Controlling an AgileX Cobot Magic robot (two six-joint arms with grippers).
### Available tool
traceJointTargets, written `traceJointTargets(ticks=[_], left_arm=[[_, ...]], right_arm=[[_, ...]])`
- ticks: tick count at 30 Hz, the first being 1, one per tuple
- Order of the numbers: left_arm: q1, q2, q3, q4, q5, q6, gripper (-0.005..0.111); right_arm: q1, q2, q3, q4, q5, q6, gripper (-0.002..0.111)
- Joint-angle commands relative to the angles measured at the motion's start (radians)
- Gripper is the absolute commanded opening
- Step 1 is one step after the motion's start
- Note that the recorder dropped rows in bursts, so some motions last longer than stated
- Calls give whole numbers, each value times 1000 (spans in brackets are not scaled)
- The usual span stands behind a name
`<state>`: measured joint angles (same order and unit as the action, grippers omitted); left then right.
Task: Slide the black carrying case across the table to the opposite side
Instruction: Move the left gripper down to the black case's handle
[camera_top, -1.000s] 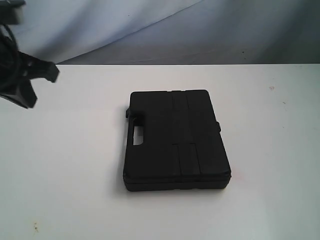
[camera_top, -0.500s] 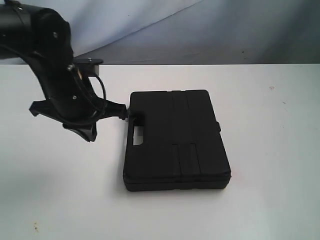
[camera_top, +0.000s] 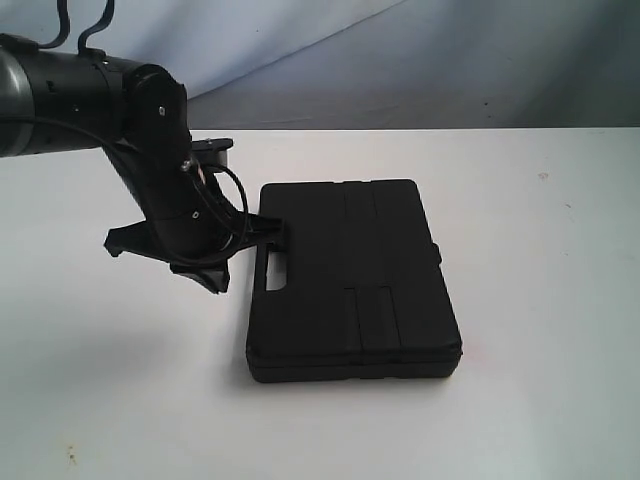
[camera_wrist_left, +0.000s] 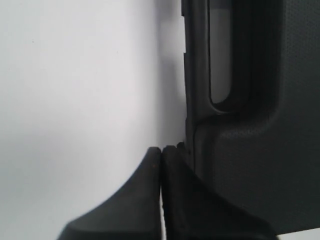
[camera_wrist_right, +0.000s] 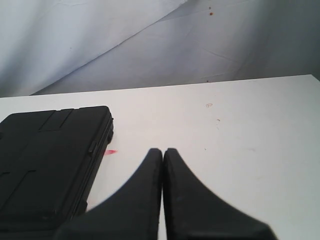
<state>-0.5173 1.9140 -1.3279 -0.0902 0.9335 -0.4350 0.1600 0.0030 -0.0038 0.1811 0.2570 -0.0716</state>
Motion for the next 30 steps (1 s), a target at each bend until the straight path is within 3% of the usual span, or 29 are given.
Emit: traceJointTargets(ticks=[1,17,30], left_arm=[[-6,-4,-4,-8,-43,-61,0],[-15,130,-169,-24,-4,-61,0],[-23,182,-248,-5,-53,-51,3]], right_arm=[[-4,-3,4,7,-2,1,0],[-4,-3,4,7,-2,1,0],[-4,-3,4,7,-2,1,0]])
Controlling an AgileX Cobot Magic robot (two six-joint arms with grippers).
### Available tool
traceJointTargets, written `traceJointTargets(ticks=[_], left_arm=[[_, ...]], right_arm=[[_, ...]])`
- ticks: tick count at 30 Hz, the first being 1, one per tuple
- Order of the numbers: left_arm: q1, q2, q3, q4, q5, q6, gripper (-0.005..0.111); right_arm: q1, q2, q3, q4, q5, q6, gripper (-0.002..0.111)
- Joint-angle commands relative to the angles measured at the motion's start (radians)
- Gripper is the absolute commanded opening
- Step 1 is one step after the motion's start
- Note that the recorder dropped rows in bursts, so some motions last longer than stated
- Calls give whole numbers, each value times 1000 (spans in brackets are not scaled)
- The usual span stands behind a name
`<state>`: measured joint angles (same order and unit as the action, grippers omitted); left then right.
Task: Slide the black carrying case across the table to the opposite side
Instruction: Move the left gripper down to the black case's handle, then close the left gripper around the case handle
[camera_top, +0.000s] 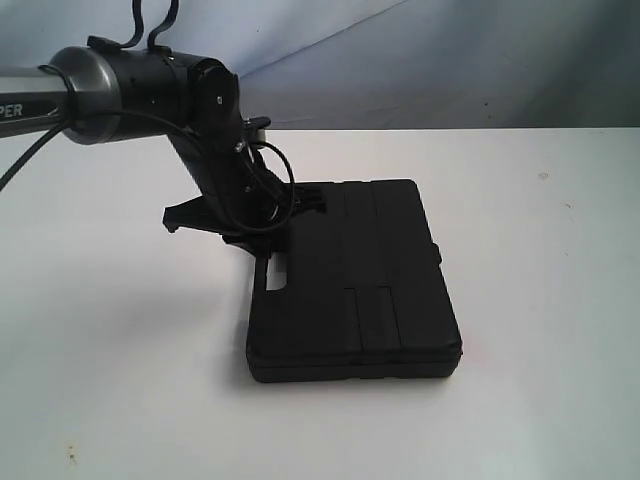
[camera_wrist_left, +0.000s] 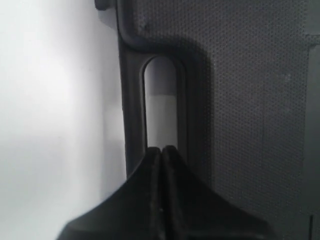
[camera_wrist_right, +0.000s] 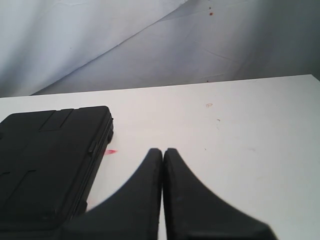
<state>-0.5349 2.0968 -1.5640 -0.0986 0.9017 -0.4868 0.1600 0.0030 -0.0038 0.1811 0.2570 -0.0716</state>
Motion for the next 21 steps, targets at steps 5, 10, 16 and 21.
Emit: traceJointTargets(ticks=[5,10,16,21], left_arm=[[-5,-1,-12,36,-23,2,26],[-5,-1,-12,41,-45,-10,41],[-5,-1,-12,162,-33,-87,40],[-5,29,-12,152,-28,-108,40]], right_arm=[[-4,-3,4,7,-2,1,0],[-4,-3,4,7,-2,1,0],[-4,-3,4,7,-2,1,0],[-4,-3,4,7,-2,1,0]])
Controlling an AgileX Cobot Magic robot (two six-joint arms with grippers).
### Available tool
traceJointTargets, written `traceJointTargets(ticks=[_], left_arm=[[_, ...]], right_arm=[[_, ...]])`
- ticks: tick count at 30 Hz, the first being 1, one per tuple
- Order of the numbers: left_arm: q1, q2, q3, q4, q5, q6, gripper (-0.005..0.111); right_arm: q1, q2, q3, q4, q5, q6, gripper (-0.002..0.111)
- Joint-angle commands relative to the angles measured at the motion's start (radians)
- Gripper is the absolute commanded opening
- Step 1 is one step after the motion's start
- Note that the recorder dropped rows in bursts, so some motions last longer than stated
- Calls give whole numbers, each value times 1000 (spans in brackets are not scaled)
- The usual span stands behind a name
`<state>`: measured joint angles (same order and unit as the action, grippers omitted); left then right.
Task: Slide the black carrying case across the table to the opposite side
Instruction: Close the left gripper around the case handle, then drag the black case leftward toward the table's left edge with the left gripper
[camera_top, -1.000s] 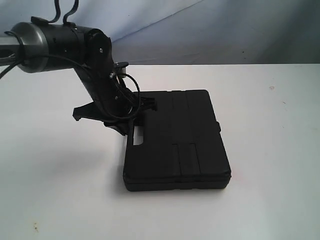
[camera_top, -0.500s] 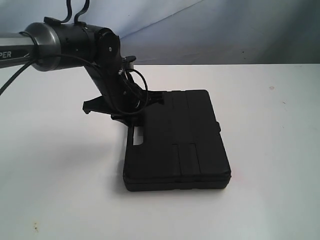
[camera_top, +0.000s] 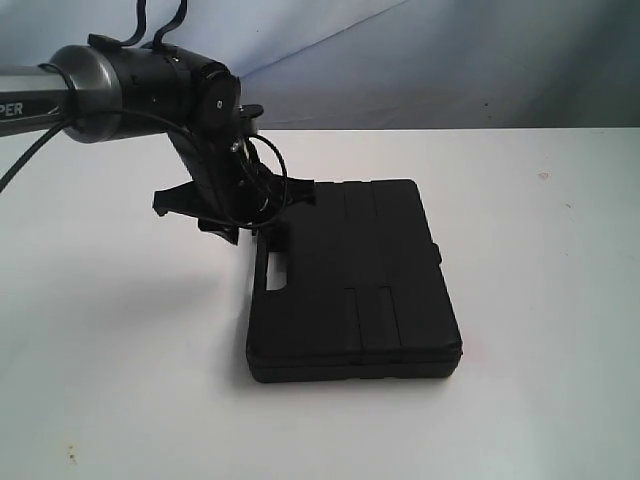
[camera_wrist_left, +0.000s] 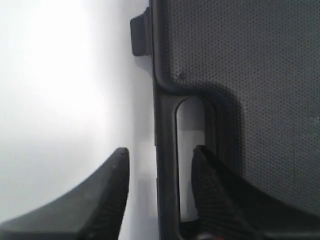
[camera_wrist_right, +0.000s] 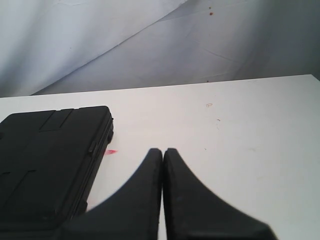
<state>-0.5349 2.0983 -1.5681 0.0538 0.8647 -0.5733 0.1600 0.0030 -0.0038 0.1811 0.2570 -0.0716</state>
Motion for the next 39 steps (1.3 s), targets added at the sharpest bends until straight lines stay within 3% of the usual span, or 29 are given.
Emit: traceJointTargets(ticks=[1,13,21,31,39], left_arm=[[-5,34,-8,0,15,-22,40],[-5,104,-8,-54,-1,6,38],[-5,105,-8,-54,-3,35,0],[1,105,-8,100,55,58,0],[79,105,9,135,109,140,0]], right_arm=[[-4,-3,4,7,-2,1,0],[-4,-3,4,7,-2,1,0],[-4,-3,4,7,-2,1,0],[-4,-3,4,7,-2,1,0],[-4,-3,4,7,-2,1,0]])
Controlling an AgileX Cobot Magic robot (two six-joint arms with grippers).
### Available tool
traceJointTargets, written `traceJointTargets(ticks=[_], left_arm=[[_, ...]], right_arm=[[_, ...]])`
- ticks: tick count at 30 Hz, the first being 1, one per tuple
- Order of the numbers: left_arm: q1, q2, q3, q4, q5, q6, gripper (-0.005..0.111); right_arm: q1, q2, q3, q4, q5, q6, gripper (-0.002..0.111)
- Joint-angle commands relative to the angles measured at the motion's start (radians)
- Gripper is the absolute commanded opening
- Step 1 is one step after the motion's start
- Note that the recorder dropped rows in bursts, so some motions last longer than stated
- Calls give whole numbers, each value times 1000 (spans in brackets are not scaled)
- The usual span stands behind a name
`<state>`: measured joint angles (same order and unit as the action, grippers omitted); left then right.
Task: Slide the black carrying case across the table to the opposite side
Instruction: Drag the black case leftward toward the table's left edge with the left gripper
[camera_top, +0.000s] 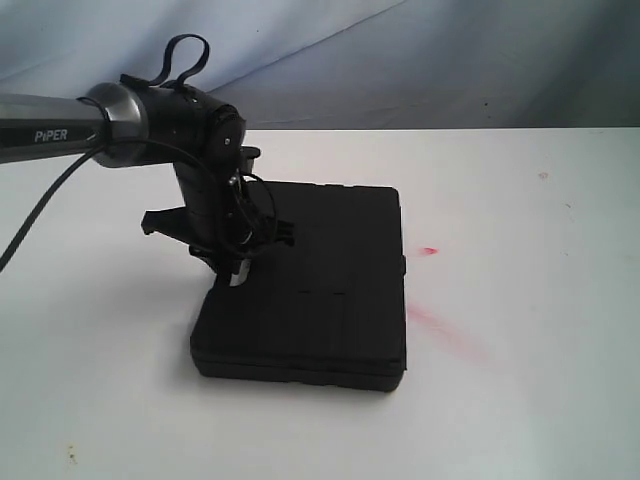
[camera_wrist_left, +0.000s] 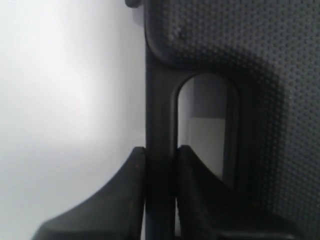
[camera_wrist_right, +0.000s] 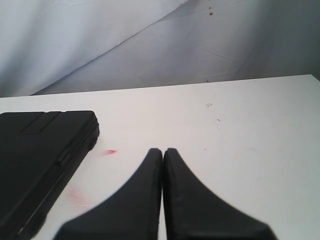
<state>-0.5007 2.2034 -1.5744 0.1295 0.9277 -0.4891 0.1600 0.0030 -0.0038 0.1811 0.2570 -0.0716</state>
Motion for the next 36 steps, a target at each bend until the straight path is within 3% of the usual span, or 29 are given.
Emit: traceJointTargets(ticks=[1,7,12,19,36], left_arm=[[59,-3,24,59,46,57,0],[137,-14,104,66,7,110,0],[232,-98,223,66,-113,178,0],[350,-146,280,70,-120,263,0],[362,-144,280,96,-120,255,0]], right_arm=[[-4,-3,4,7,-2,1,0],[-4,-3,4,7,-2,1,0],[-4,-3,4,7,-2,1,0],[-4,-3,4,7,-4,1,0],[-4,-3,4,7,-4,1,0]])
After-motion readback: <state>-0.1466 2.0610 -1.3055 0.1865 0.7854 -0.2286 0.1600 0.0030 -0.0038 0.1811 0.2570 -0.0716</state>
